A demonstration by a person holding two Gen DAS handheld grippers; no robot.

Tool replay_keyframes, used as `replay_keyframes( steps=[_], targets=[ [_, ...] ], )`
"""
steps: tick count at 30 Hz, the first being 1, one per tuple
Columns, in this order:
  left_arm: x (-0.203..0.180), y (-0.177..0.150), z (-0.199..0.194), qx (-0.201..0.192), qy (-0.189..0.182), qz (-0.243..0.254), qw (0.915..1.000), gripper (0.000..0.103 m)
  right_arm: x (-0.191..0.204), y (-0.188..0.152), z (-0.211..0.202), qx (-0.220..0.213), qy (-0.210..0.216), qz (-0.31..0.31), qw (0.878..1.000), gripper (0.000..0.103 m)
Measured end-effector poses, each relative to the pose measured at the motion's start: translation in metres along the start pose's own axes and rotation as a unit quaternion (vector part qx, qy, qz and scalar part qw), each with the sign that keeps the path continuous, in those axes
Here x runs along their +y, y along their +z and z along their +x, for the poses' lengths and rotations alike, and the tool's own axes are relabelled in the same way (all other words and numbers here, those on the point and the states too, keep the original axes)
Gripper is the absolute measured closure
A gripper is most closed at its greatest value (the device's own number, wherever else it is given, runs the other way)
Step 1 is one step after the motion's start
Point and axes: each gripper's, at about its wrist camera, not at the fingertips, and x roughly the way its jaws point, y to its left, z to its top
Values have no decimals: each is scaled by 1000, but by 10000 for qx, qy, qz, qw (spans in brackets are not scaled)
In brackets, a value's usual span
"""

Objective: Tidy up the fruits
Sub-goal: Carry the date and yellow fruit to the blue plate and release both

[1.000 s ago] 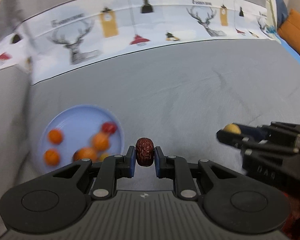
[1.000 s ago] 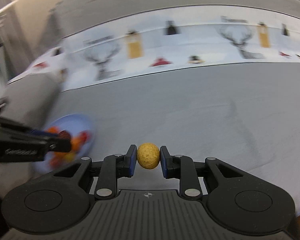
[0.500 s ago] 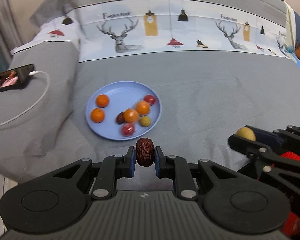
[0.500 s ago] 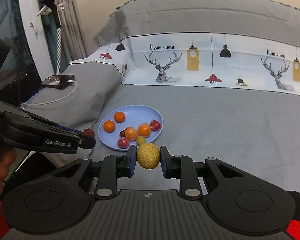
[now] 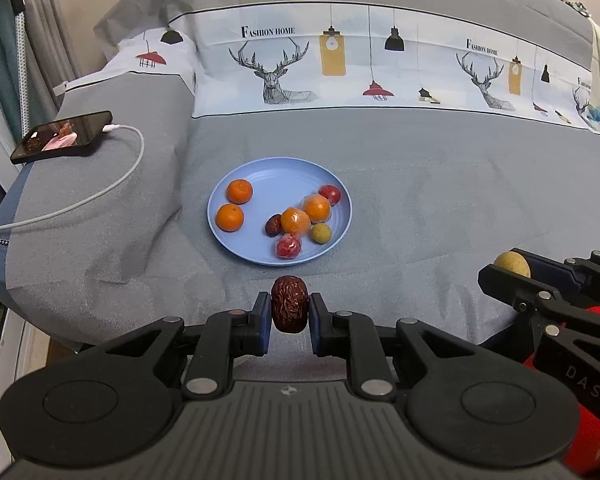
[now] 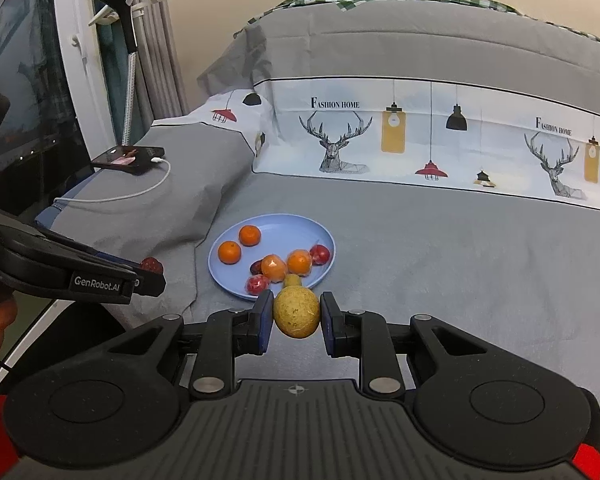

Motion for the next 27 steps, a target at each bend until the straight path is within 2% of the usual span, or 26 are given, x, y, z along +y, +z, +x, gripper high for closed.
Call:
replay_keyframes(
  steps=[27],
  targets=[
    [11, 3, 32, 371, -27, -102, 9993, 82, 4, -1, 34, 556, 55, -135, 9983, 77]
  ],
)
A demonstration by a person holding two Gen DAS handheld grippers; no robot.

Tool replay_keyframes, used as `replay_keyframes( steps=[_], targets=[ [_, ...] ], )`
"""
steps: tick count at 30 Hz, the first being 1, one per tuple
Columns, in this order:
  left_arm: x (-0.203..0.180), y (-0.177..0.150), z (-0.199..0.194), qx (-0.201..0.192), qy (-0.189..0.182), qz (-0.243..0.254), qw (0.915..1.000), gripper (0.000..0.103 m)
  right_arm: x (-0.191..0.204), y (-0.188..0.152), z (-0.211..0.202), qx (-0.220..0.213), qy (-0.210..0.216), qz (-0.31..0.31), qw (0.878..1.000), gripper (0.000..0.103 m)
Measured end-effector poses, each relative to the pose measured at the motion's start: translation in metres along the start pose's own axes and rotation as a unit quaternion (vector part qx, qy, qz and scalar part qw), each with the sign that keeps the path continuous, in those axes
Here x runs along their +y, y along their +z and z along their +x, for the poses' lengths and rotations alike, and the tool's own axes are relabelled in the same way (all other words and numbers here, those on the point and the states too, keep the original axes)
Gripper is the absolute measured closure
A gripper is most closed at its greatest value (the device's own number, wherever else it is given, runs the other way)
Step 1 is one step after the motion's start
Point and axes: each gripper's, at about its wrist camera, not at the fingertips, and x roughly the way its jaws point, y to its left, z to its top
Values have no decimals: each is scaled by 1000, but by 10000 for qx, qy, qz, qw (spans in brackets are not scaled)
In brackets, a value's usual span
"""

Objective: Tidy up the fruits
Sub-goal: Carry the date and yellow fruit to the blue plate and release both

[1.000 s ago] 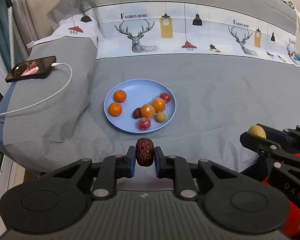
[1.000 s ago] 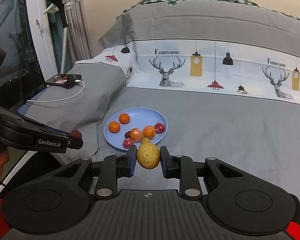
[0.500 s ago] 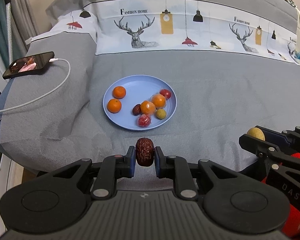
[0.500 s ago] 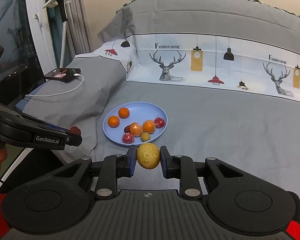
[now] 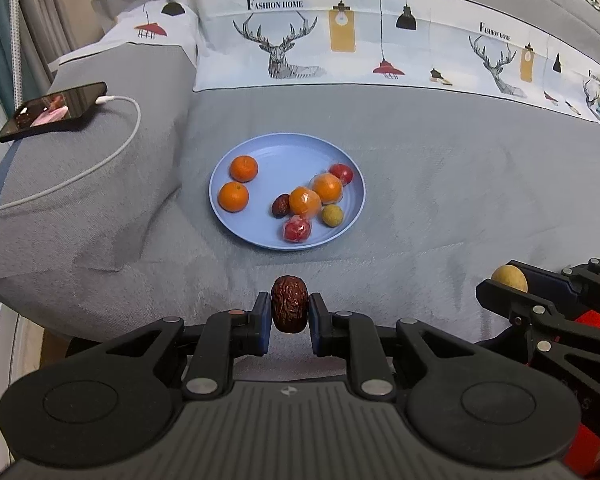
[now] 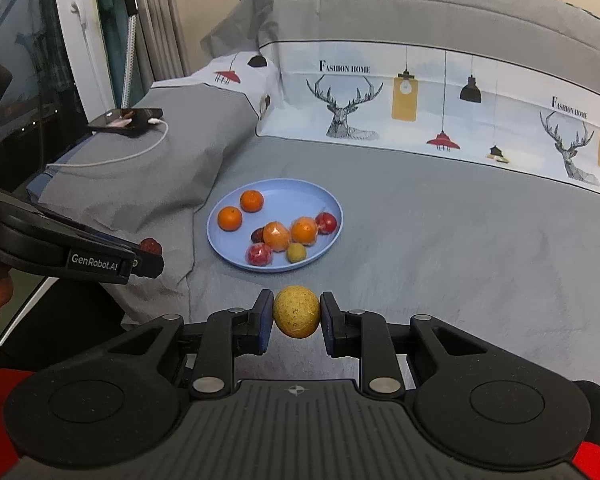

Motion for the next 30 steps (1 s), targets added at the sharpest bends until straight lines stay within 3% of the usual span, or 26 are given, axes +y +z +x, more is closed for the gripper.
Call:
replay_keyframes(
  steps=[8, 16, 30],
  targets=[
    [10, 14, 15, 72, 30, -55, 10000, 82, 2, 5, 20, 164, -1, -77, 9998, 77],
    [25, 55, 34, -64, 85, -156, 9998, 82, 2, 30, 55, 154, 14, -169, 9997, 77],
    [30, 118, 110, 41, -64, 31, 10000, 82, -7, 80, 153, 220, 156, -266, 9993, 77]
  ],
)
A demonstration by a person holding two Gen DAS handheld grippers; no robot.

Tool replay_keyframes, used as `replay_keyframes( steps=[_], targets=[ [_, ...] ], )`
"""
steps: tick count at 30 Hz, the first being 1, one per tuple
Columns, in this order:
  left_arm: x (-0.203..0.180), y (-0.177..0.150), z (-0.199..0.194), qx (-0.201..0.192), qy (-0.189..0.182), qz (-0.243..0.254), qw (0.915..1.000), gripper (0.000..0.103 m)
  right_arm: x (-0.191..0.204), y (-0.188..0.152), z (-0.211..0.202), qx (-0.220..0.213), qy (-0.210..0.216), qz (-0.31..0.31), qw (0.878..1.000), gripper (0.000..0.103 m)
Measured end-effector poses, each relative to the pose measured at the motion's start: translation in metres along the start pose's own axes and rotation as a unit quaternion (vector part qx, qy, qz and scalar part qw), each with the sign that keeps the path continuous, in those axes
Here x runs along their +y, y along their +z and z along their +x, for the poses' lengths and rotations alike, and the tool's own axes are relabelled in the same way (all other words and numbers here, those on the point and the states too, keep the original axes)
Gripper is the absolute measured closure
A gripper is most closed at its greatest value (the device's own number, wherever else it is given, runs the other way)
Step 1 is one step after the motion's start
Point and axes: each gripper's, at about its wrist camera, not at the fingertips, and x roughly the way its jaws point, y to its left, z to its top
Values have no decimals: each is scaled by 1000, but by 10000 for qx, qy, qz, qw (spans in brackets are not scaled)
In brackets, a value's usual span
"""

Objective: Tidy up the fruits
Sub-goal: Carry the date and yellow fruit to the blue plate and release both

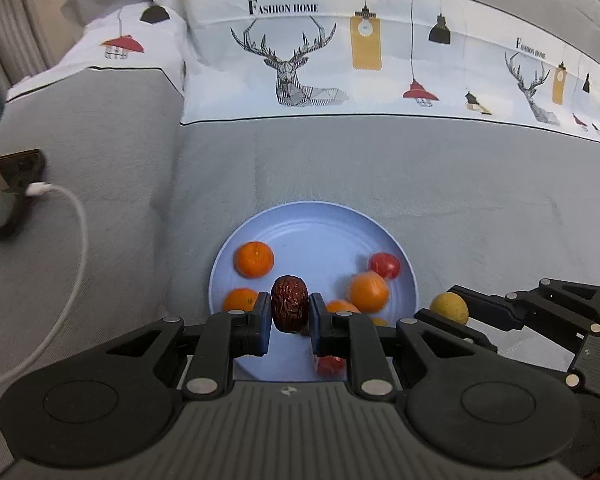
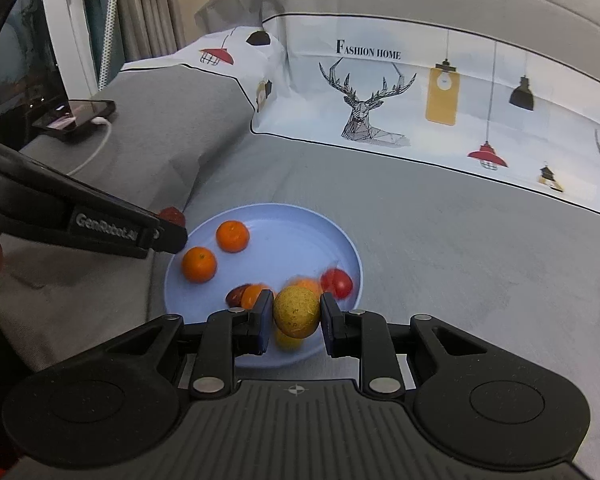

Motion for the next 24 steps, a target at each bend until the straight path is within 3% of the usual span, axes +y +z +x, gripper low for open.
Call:
replay_keyframes(
  steps=[13, 14, 15, 16, 17, 18, 20, 24],
  targets=[
    [7, 20, 61, 243, 116, 125, 9996, 82, -1, 13, 63, 203, 182, -212, 9994, 77],
    [7, 20, 62, 211, 136, 136, 9996, 78, -1, 15, 67, 222, 192, -228, 9993, 76],
    [7, 20, 62, 200, 146, 150, 9996, 66, 0, 16, 70, 235, 203, -246, 9992, 76],
    [7, 20, 62, 202, 165, 147, 9996, 27, 0, 18, 72, 221, 183, -261, 9992, 76],
    [7, 20, 59, 153, 236, 126, 9995, 0, -1, 19, 74, 210, 148, -286, 9993, 62],
    [6, 19, 54, 7, 367, 98, 9993, 1, -1, 20, 74, 213, 145, -315, 9992, 43],
    [4, 16, 42, -253, 439, 215, 9985, 1, 0, 20, 69, 210, 145, -344, 9991, 27],
    [1, 3, 24, -73, 378, 287, 9988, 1, 2, 9, 42, 212, 78, -362, 9991, 13]
  ],
)
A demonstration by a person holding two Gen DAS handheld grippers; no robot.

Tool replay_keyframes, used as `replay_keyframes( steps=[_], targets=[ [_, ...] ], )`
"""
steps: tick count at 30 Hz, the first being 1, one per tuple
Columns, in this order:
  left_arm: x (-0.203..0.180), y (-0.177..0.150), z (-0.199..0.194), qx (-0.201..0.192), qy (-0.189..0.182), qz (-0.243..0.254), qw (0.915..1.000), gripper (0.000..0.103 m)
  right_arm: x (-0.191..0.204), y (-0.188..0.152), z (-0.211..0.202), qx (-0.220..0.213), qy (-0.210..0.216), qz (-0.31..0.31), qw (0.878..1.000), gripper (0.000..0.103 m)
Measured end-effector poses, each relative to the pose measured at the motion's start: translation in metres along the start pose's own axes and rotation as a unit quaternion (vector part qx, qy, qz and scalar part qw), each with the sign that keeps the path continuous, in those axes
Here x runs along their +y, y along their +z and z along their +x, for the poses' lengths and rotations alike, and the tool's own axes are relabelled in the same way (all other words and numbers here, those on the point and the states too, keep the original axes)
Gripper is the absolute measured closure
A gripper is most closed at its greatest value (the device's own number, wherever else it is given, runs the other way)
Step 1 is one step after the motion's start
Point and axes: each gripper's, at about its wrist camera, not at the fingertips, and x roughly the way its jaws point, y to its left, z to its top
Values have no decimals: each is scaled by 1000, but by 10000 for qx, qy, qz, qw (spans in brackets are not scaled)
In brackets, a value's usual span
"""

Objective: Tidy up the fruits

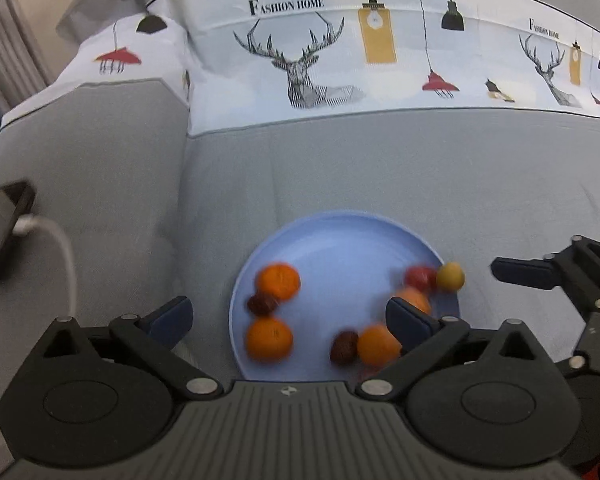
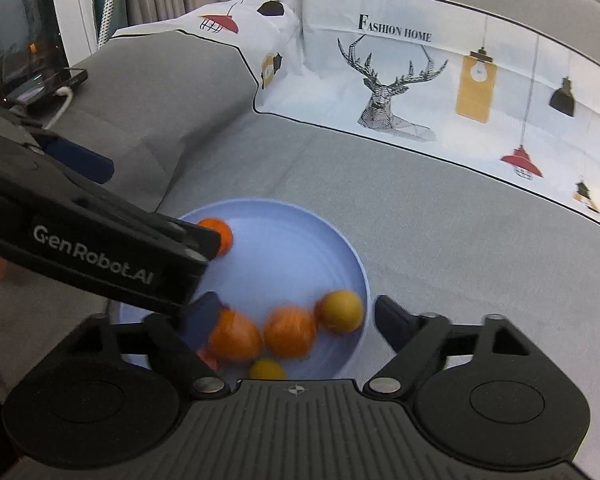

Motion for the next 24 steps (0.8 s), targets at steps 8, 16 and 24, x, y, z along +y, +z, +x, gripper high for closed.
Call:
replay_keyframes(
  steps=[8, 16, 24],
  targets=[
    [9, -49, -55, 282, -59, -546, 9981, 0, 9, -37, -64, 45, -186, 275, 9994, 11],
    [6, -87, -95, 268, 198, -695, 9970, 0, 34, -57, -127, -426, -316, 335, 9980, 2],
    [-3, -105, -116, 116, 278, -808, 9963, 0, 46, -77, -152, -583, -554, 322, 9962, 1]
  ],
)
